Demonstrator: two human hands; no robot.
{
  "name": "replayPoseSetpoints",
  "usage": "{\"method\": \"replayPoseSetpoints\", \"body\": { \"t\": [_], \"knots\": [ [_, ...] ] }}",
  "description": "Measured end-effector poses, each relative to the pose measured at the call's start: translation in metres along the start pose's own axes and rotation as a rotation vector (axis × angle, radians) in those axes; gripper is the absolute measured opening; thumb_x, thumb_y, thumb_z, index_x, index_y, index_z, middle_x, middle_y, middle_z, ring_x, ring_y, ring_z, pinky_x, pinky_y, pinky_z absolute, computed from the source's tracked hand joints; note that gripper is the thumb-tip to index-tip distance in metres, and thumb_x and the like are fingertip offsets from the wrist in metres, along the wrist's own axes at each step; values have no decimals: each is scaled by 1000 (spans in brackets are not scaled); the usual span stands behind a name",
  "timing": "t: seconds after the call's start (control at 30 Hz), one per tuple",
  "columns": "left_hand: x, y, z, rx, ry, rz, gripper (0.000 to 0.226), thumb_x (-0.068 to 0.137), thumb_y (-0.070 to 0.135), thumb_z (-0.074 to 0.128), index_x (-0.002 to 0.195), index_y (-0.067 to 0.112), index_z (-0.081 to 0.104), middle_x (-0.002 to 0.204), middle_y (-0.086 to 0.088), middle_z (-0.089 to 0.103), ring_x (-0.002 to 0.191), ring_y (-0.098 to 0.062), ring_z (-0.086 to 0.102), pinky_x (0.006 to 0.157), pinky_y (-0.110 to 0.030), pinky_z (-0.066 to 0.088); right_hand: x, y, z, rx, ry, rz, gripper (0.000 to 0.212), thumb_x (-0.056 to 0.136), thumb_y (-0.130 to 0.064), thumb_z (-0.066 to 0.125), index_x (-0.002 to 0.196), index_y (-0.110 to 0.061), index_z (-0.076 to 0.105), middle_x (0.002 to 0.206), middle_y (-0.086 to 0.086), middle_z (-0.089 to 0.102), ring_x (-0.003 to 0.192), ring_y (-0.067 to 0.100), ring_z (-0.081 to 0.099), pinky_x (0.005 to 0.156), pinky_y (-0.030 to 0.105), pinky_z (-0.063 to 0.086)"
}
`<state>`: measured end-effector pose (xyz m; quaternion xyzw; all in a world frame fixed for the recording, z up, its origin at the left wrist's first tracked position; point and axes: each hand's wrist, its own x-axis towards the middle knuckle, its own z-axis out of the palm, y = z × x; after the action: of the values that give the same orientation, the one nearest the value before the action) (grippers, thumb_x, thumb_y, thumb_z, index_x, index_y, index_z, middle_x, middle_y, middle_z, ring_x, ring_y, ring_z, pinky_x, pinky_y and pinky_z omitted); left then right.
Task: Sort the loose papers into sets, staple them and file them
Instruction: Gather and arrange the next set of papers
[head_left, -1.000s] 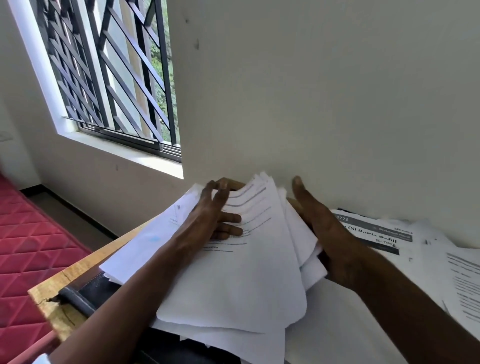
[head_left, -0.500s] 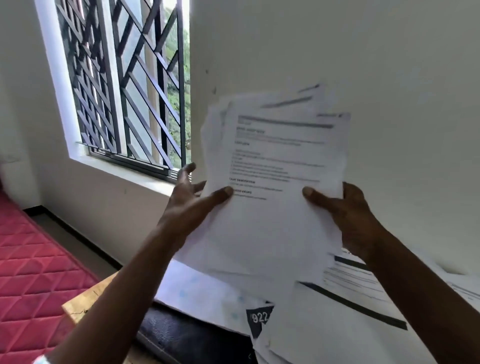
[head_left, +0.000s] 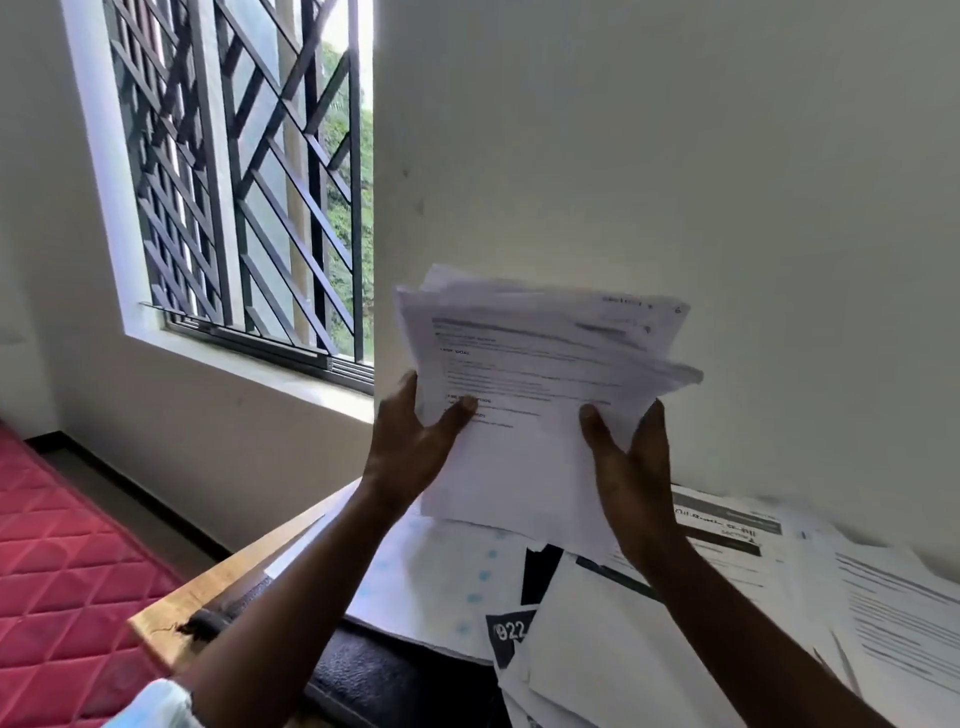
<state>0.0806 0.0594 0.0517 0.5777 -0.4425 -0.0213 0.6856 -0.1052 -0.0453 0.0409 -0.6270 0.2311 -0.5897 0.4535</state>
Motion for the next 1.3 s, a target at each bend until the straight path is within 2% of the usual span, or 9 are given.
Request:
{"method": "replayPoseSetpoints", "body": {
  "t": [0.07,0.2,0.33,0.5,0.67,0.9,1.07,1.17,1.3],
  "knots": [
    [10,6,-1,16,24,48,49,79,38,80,121,15,70,111,4,77,102,-16,74,90,-47,61,8,-6,2,-55,29,-50,33,101,-25,65,133,-21,60,122,-8,70,113,6,66,101,31,52],
    [23,15,-1,-62,104,70,47,81,39,79,118,12,68,110,1,77,98,-19,75,85,-45,63,21,-25,7,-53,116,-158,7,101,-27,65,107,-24,63,103,-2,72,96,18,70,89,42,59],
    [-5,-11,4,-59,66,-86,57,79,57,73,121,19,66,112,5,77,100,-17,74,89,-48,62,-8,-1,15,-122,133,-42,25,101,-35,63,121,-22,56,108,-16,68,94,-4,65,95,37,56],
    [-10,-28,5,-55,99,-169,44,86,51,64,116,19,69,106,2,77,97,-21,74,89,-52,61,-17,19,19,-179,122,53,41,106,-27,54,143,-12,47,135,-1,57,120,13,53,107,23,34],
    [17,-12,-2,-14,112,-118,47,81,42,69,122,20,61,107,4,76,96,-19,74,89,-48,61,9,-1,15,-124,132,-72,11,101,-22,64,108,-15,59,95,-7,67,84,9,64,82,35,54],
    [-7,-28,6,-134,4,-257,50,78,43,75,122,23,62,111,3,77,101,-20,75,93,-52,60,-11,33,23,-50,85,119,29,101,-29,65,127,-23,55,120,-5,68,111,17,64,101,39,50],
    [9,-15,11,-97,125,-148,40,82,39,69,114,16,66,107,-5,76,100,-27,73,92,-53,59,5,21,27,-83,193,29,35,96,0,57,115,-29,54,89,-20,66,78,-9,62,71,19,44],
    [9,-6,11,-105,161,-77,34,86,32,65,112,11,65,106,-7,74,99,-26,71,91,-45,59,9,11,29,-25,239,9,5,103,-26,60,105,-30,58,84,-23,64,73,-14,58,68,15,43],
    [-14,-28,9,-69,134,-101,36,86,42,68,110,15,64,104,-5,74,97,-26,71,88,-50,59,-23,33,32,-18,217,5,13,104,-29,58,112,-19,57,99,-15,65,88,-7,62,81,16,47]
  ]
}}
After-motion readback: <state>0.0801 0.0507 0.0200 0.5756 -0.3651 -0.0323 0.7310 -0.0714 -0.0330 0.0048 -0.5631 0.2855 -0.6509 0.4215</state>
